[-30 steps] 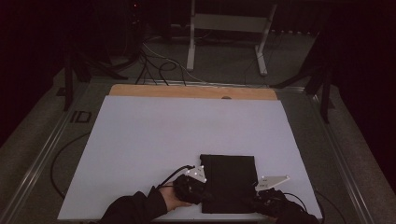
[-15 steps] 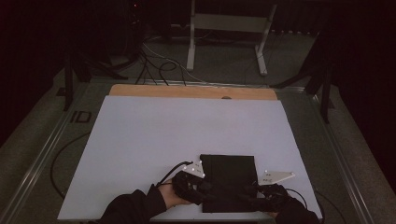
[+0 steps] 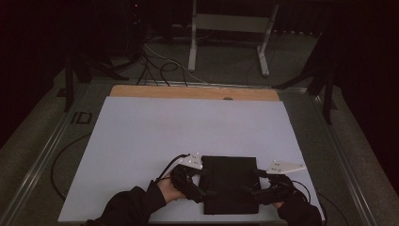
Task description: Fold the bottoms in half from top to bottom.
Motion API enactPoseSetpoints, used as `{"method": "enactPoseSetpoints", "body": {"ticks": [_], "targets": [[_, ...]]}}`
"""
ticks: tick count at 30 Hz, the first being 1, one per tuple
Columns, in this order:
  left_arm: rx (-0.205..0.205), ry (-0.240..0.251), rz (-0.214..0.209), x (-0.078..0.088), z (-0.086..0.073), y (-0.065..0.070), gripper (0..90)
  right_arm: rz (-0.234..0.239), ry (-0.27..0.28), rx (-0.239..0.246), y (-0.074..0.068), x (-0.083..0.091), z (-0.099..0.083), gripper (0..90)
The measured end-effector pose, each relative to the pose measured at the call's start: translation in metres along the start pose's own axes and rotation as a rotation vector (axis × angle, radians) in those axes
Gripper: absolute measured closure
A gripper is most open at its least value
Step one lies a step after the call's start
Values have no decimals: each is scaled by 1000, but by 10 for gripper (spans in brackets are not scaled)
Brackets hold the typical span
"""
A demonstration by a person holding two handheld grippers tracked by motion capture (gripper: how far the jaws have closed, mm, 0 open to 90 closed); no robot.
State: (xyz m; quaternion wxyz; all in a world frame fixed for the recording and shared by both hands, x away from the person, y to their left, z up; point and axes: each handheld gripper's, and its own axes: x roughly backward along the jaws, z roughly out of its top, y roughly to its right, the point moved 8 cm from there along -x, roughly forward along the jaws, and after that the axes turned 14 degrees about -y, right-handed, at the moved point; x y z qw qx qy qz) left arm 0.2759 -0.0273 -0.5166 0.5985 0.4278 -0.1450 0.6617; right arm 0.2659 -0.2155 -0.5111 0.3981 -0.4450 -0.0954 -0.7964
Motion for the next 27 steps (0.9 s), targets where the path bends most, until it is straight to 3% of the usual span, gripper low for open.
{"method": "enactPoseSetpoints", "body": {"ticks": [2, 5, 10, 18, 21, 27], "targets": [[12, 16, 0, 4, 3, -2, 70, -15, 10, 12, 0, 1, 5, 101], [34, 19, 32, 8, 6, -8, 15, -26, 30, 18, 2, 3, 12, 99], [57, 59, 97, 16, 10, -15, 0, -60, 40, 40, 6, 7, 22, 99], [110, 78, 186, 26, 16, -24, 0, -109, 66, 31, 15, 13, 37, 100], [134, 99, 203, 30, 20, -28, 0, -130, 67, 39, 19, 15, 42, 100], [164, 108, 239, 29, 25, -36, 0, -177, 72, 5, 30, 12, 47, 101]]}}
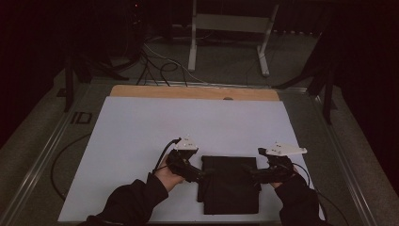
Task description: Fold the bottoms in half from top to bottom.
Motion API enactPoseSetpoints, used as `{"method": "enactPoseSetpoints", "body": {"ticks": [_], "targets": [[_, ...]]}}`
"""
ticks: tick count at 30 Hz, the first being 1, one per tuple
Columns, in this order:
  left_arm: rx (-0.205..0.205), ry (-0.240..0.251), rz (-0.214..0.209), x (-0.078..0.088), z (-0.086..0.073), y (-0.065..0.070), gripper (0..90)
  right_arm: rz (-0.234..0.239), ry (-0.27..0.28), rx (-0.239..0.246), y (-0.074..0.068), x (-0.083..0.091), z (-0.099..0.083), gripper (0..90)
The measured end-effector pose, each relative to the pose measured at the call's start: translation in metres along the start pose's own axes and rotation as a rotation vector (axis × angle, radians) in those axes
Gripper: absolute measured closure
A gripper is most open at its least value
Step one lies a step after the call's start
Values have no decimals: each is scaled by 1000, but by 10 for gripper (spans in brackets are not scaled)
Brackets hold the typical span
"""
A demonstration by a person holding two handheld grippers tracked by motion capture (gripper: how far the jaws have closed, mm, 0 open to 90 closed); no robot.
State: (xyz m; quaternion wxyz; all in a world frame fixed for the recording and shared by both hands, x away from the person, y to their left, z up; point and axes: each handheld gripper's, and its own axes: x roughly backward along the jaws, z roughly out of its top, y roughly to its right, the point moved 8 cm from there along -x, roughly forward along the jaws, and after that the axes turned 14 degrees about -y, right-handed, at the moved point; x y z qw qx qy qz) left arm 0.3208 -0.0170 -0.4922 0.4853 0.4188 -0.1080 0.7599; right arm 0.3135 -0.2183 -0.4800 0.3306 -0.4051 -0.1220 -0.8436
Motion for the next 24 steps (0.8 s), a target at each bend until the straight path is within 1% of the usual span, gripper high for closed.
{"method": "enactPoseSetpoints", "body": {"ticks": [2, 4, 5, 6, 7, 10, 11, 16, 20, 21, 24], "targets": [[20, -6, 14, -3, 0, -4, 0, -20, 0, -12, 5, -3, 0, 101], [41, -2, 12, -7, 0, -8, 0, -23, 3, -30, 8, -7, -1, 101], [51, -5, 17, -9, 0, -11, 0, -32, 2, -34, 10, -8, -1, 101], [55, -2, 18, -11, 0, -12, 0, -41, -5, -34, 12, -11, -3, 101], [58, -4, 15, -13, -1, -14, 0, -39, -4, -33, 13, -13, -3, 101], [68, -11, 21, -18, -2, -19, 0, -53, -16, -48, 17, -19, -6, 101], [71, -14, 19, -20, -3, -21, 0, -50, -21, -48, 19, -20, -8, 101], [93, -34, 23, -30, -7, -29, 0, -64, -38, -80, 24, -29, -15, 101], [110, -47, 24, -37, -11, -32, 0, -91, -61, -80, 28, -37, -21, 101], [113, -51, 26, -39, -12, -33, 0, -100, -71, -72, 29, -40, -23, 101], [135, -57, 34, -43, -16, -36, 0, -95, -94, -81, 29, -45, -29, 101]]}}
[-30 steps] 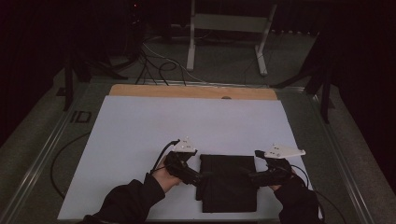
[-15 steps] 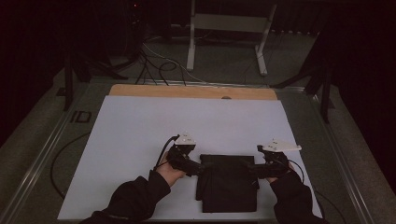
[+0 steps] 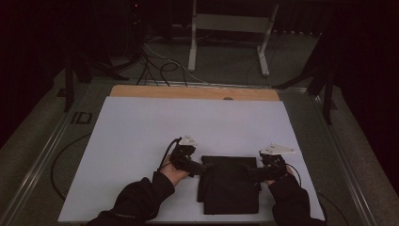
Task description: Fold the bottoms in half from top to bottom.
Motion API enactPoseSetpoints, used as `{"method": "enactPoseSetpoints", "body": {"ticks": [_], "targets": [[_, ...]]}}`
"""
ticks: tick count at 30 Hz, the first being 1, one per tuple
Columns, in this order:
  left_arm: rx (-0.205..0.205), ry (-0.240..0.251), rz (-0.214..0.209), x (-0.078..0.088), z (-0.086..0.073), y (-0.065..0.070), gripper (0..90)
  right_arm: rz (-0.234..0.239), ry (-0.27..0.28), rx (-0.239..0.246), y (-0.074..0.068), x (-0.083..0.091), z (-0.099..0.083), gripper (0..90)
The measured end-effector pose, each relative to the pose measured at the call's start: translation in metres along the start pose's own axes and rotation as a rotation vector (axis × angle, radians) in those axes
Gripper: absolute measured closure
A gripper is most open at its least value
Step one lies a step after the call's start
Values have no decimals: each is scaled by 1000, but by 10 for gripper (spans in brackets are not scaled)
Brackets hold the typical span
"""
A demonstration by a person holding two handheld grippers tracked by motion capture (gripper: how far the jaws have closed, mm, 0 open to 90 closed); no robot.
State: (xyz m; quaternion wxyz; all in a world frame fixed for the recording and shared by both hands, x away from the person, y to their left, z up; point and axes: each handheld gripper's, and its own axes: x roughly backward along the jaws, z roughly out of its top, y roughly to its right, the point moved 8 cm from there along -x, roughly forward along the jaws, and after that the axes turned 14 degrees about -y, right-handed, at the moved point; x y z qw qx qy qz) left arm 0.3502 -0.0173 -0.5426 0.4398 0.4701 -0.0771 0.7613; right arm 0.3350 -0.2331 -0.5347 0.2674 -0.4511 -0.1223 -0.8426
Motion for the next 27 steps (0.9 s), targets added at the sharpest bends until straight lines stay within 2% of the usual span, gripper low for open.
{"method": "enactPoseSetpoints", "body": {"ticks": [2, 4, 6, 10, 14, 15, 18, 20, 22, 27], "targets": [[17, -1, -4, -3, -2, -1, 0, -3, -15, -3, 0, -4, -4, 101], [19, -8, 0, -7, -5, 0, 0, -5, -24, -7, 0, -5, -7, 101], [22, -25, -18, -11, -8, 2, 0, -10, -45, -20, 2, -11, -14, 101], [20, -53, -25, -20, -13, 5, 0, -5, -74, -41, 4, -17, -21, 101], [15, -64, -6, -24, -15, 5, 0, -2, -83, -47, 4, -18, -23, 100], [18, -67, 13, -27, -16, 4, 0, -4, -86, -50, 4, -18, -23, 100], [15, -70, 16, -29, -16, 4, 0, 3, -100, -66, 7, -21, -26, 100], [21, -103, 15, -33, -18, 5, 3, 13, -114, -79, 7, -23, -28, 100], [17, -116, 29, -33, -18, 6, 19, 24, -122, -83, 7, -24, -30, 100], [15, -129, 7, -35, -18, 11, 21, 46, -139, -92, 4, -28, -30, 100]]}}
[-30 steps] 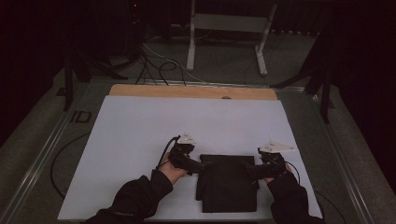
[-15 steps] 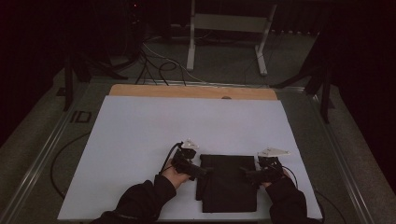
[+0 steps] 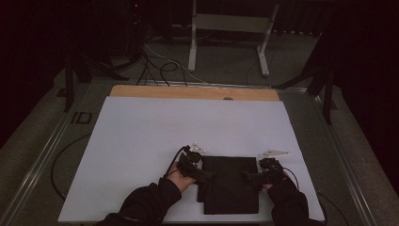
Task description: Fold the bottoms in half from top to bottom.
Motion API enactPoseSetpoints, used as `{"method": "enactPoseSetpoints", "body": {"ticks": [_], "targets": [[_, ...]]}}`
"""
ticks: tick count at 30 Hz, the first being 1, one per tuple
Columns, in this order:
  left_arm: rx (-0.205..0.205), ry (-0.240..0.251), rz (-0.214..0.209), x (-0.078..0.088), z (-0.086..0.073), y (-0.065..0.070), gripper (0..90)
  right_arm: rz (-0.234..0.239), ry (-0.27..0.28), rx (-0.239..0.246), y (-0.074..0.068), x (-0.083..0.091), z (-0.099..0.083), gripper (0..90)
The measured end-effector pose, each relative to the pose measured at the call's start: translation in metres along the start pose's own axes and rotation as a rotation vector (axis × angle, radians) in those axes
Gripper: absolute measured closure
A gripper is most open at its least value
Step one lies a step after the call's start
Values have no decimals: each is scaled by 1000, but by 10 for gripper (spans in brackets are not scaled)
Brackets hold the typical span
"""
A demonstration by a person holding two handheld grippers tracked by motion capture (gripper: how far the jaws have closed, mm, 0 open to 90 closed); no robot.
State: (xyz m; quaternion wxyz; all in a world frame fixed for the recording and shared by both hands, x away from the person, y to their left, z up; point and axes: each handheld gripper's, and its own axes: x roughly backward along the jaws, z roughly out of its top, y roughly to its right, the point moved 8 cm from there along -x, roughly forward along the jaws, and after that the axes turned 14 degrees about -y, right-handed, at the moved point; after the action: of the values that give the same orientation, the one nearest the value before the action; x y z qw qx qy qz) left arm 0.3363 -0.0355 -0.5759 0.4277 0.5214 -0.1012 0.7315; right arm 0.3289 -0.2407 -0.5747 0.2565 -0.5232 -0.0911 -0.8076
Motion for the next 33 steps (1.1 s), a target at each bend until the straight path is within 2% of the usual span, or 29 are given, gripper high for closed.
{"method": "enactPoseSetpoints", "body": {"ticks": [3, 9, 11, 14, 17, 19, 21, 25, 27, 31, 33], "targets": [[-2, -4, 8, 0, 0, 1, 28, 14, -16, -3, -2, -3, -1, 94], [25, 1, 9, 1, -1, 1, 153, -25, -40, -5, -5, -5, -1, 93], [27, -5, 16, 1, -1, 2, 176, -52, -50, 12, -7, -5, -2, 103], [34, -14, 27, 1, -1, 3, 221, -44, -55, 20, -10, -4, -2, 183], [29, -13, 20, 1, -1, 6, 298, -24, -52, 35, -14, -2, -3, 278], [39, -7, 0, 1, -1, 7, 335, -19, -52, 43, -15, -1, -3, 309], [30, -9, -9, 0, -1, 9, 390, -10, -54, 51, -16, -1, -3, 355], [26, -11, -22, -1, -1, 12, 471, 20, -57, 78, -21, 1, -3, 520], [23, -14, -26, -1, -1, 11, 497, 36, -60, 75, -23, 1, -3, 568], [11, -27, -56, -2, -1, 14, 612, 91, -65, 71, -27, 1, -3, 705], [15, -31, -68, -2, -1, 15, 654, 100, -63, 74, -28, 1, -3, 731]]}}
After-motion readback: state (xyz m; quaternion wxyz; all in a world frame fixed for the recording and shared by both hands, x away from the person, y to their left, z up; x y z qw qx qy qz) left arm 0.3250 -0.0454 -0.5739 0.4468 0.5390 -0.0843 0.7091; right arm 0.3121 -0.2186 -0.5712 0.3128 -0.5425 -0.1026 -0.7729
